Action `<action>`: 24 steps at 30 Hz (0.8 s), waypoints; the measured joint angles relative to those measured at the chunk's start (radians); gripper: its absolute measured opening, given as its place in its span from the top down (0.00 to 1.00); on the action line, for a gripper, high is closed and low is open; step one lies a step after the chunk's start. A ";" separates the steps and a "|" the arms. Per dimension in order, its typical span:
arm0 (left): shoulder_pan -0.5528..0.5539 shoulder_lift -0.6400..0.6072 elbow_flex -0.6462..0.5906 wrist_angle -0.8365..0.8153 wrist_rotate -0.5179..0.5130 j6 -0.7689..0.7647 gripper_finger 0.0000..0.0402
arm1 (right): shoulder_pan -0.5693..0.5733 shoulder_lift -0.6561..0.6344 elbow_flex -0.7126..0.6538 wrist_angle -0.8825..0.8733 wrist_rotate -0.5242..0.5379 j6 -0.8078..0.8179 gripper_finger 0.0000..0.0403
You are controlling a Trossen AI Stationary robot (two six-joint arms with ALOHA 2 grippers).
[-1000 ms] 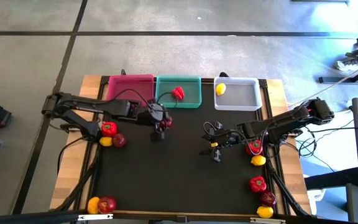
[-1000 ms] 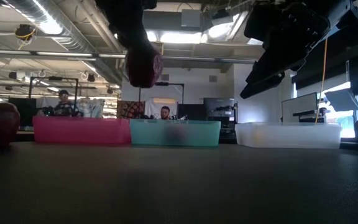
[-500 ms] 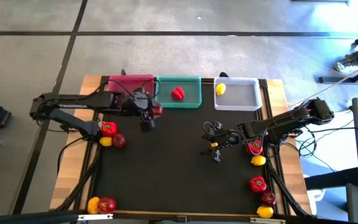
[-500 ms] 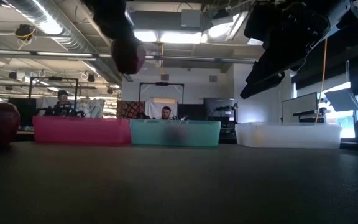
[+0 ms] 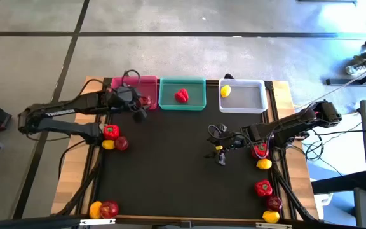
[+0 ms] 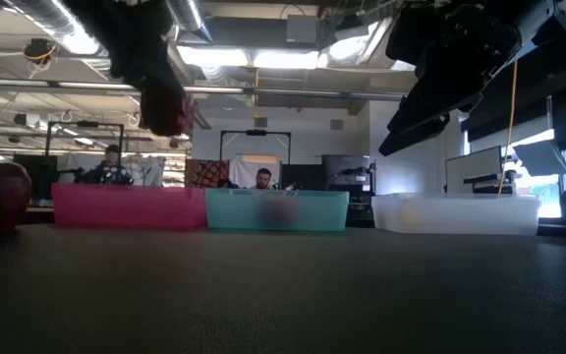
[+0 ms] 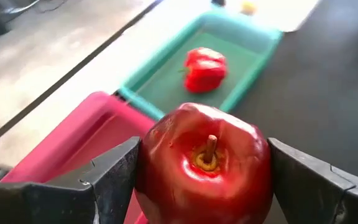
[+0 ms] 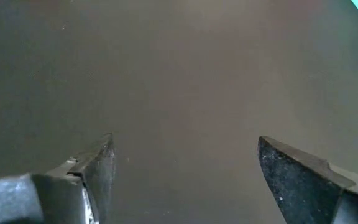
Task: Sort produce into baskets
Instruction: Put the apple into the pink bin
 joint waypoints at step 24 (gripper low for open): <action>0.347 0.291 -0.070 0.387 -0.017 -0.086 0.22 | -0.017 0.000 0.000 0.056 0.119 -0.090 0.20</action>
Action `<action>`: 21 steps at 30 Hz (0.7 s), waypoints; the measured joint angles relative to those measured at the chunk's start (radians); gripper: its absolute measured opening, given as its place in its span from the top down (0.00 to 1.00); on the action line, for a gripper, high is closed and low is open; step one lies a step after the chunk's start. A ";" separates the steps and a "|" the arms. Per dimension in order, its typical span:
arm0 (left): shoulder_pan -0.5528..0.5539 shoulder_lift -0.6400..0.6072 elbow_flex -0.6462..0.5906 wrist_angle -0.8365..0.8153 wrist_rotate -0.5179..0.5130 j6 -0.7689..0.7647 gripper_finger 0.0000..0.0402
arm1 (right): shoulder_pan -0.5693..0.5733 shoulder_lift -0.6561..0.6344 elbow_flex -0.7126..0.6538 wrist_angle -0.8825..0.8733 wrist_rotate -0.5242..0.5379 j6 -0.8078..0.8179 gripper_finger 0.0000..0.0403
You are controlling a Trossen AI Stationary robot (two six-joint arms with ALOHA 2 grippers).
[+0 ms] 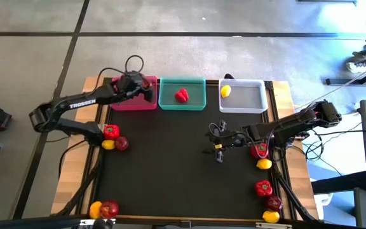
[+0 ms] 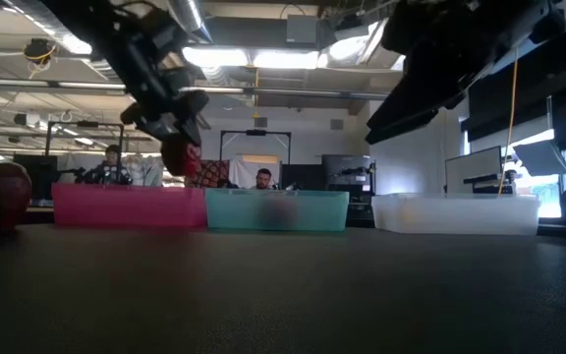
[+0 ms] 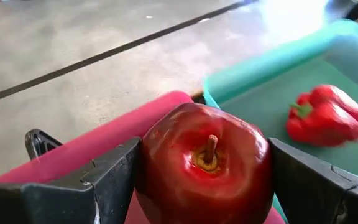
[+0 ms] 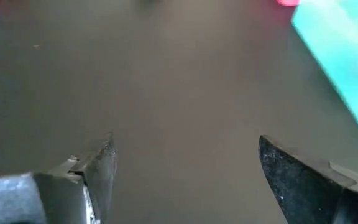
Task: Sort produce into baskets
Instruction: Put the apple into the pink bin
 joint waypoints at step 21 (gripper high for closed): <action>0.144 0.316 0.001 0.234 0.054 -0.067 0.22 | -0.042 0.011 0.000 -0.005 0.040 0.014 0.20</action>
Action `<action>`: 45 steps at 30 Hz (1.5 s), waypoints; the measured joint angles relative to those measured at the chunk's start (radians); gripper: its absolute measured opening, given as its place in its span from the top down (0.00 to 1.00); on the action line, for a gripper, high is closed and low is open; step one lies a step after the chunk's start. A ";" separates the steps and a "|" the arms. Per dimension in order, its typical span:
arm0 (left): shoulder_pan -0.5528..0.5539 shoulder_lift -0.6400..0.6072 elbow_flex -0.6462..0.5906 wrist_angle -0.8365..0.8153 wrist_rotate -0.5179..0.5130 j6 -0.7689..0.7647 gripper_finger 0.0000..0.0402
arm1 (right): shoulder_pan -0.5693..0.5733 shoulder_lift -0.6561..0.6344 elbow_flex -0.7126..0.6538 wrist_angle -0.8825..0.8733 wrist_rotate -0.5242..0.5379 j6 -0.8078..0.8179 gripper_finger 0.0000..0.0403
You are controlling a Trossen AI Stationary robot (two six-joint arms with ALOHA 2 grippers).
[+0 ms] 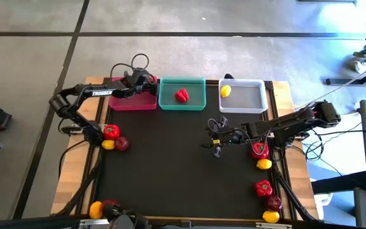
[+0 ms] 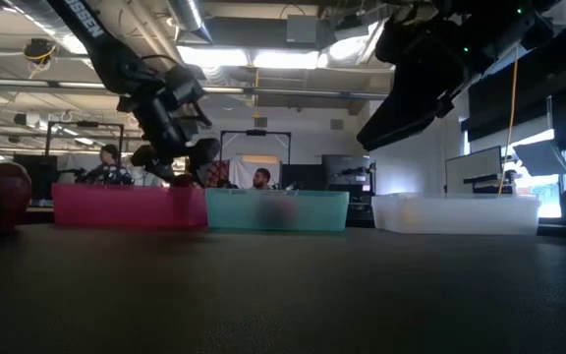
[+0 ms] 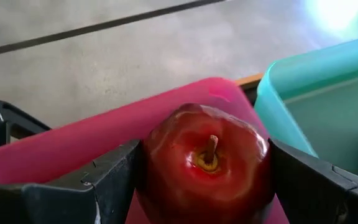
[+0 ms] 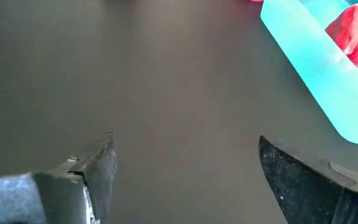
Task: Sort produce into baskets
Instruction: Put the apple into the pink bin
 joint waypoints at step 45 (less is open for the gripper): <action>0.004 0.033 0.000 0.023 0.000 0.005 0.10 | 0.000 0.008 0.000 0.000 0.000 -0.031 0.20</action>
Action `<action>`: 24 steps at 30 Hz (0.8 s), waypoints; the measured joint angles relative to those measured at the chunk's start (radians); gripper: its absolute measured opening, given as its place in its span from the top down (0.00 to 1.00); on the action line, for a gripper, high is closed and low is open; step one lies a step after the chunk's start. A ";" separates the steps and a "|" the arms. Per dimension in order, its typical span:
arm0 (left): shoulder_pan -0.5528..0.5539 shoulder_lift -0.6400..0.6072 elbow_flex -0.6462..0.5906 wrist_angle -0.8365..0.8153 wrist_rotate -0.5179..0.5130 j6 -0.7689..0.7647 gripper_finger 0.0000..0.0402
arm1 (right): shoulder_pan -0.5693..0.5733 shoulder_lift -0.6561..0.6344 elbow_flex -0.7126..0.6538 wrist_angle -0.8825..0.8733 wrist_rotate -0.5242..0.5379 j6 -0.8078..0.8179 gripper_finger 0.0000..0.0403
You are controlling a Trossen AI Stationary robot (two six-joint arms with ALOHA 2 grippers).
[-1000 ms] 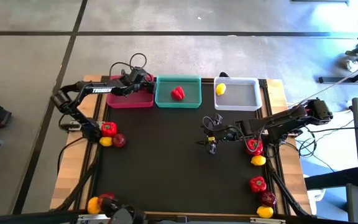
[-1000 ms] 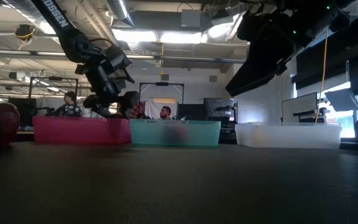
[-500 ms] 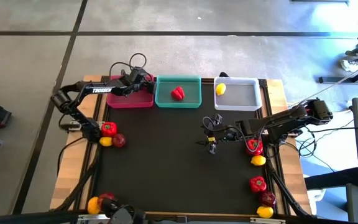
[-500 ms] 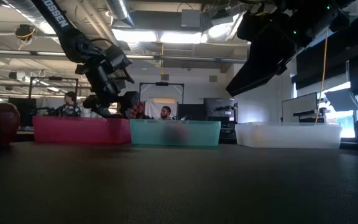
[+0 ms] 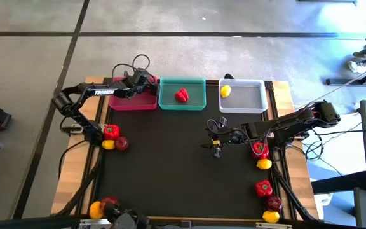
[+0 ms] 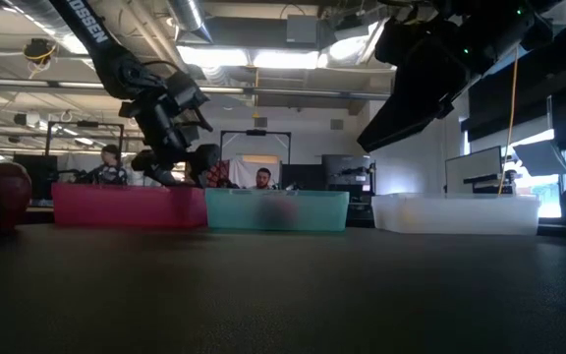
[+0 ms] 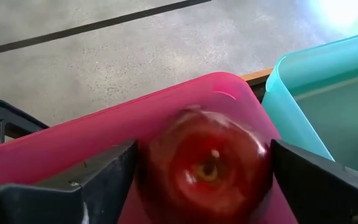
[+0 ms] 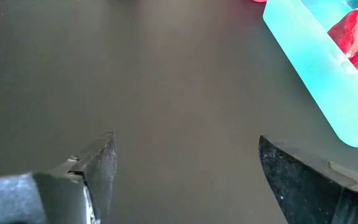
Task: Sort produce into baskets
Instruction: Put the apple into the pink bin
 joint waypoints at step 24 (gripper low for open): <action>-0.065 -0.296 0.000 -0.029 0.041 -0.002 0.04 | 0.000 0.000 0.000 -0.001 -0.003 0.000 0.20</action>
